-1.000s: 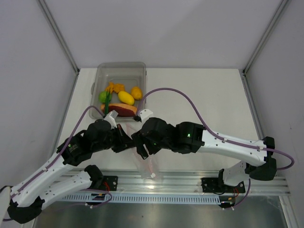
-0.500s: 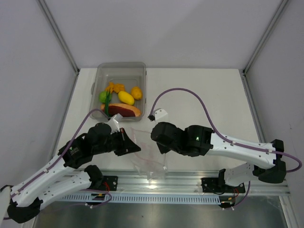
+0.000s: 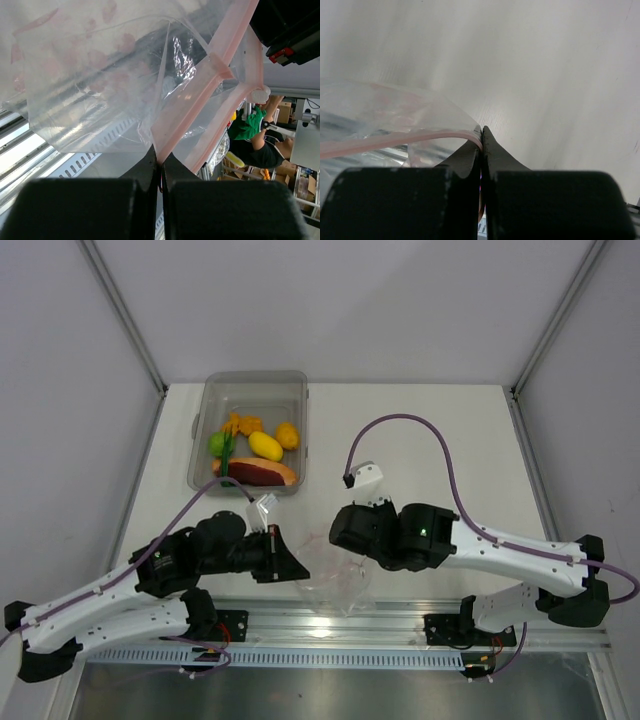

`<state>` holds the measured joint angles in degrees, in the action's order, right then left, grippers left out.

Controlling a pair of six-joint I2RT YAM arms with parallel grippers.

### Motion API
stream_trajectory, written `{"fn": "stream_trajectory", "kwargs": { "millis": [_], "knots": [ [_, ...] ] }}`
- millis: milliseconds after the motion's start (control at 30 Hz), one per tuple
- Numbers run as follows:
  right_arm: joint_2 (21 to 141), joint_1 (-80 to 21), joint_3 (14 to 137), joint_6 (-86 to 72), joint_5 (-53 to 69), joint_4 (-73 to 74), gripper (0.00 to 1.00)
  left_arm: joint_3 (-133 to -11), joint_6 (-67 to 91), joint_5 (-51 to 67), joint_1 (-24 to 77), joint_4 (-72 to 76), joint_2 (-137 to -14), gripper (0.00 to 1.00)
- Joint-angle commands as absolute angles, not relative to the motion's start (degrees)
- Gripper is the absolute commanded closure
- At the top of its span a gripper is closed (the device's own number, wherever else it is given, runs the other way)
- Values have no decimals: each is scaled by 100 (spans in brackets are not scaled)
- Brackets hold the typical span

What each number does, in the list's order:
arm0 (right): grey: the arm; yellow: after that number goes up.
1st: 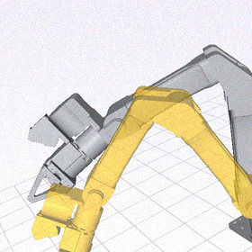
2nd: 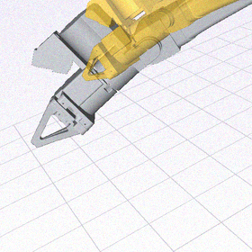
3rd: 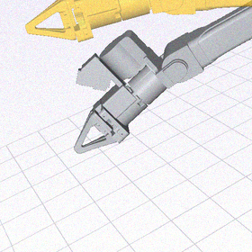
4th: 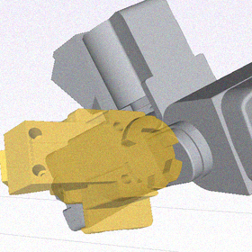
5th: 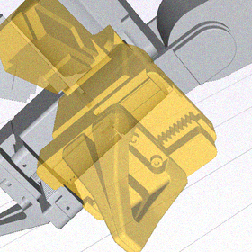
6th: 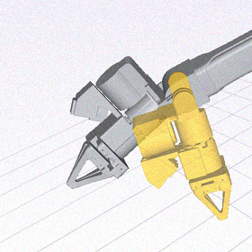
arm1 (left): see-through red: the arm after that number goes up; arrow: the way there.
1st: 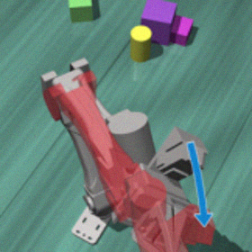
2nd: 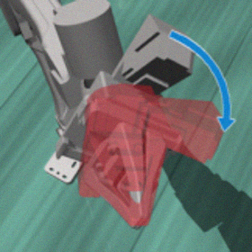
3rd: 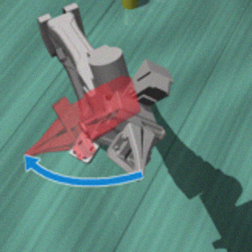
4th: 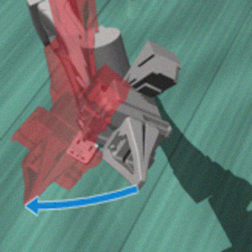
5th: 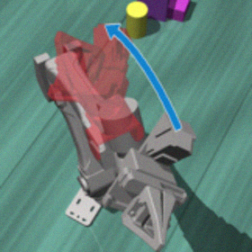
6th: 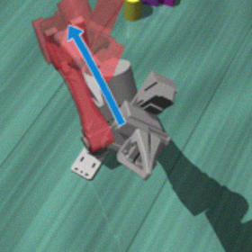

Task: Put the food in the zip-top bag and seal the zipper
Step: Open the zipper of the food storage bag, then pick up the fake fruit from the bin.

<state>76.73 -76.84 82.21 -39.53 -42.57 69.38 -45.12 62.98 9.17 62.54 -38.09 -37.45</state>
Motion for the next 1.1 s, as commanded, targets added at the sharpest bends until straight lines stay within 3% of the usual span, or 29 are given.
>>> {"fn": "stream_trajectory", "kwargs": {
  "millis": [0,267,467,500,533,600,633,767,800,1067],
  "knots": [
    [7384,-7804,8551,-4429,-4869,7409,100,-4500,6337,817,6381,-3560,-3752,100],
    [6742,-7972,8666,-4596,-4842,7469,100,-5167,5819,1318,6390,-2918,-4806,97],
    [6838,-7858,9307,-5080,-5457,8716,100,-6783,5019,1354,6372,-3426,-6140,83],
    [6838,-7831,9351,-5019,-5467,8719,100,-6968,4845,1197,6372,-3576,-6300,78],
    [6838,-7779,9439,-4992,-5475,8727,100,-7152,4808,1047,6372,-4021,-6424,65],
    [6820,-7665,9483,-5045,-5528,8710,100,-7654,4825,670,6363,-4419,-6583,51],
    [6838,-7647,9501,-5045,-5554,8693,100,-7734,4834,337,6363,-4534,-6540,37],
    [7162,-7454,9528,-4826,-5713,8605,100,-7437,4817,-386,6293,-4833,-5846,4],
    [7241,-7349,9510,-4721,-5730,8552,100,-7357,4790,-456,6267,-4895,-5549,1],
    [8216,-6716,8790,-3789,-5572,6971,100,-7058,4755,-1247,5732,-6187,-4712,1]
  ]
}}
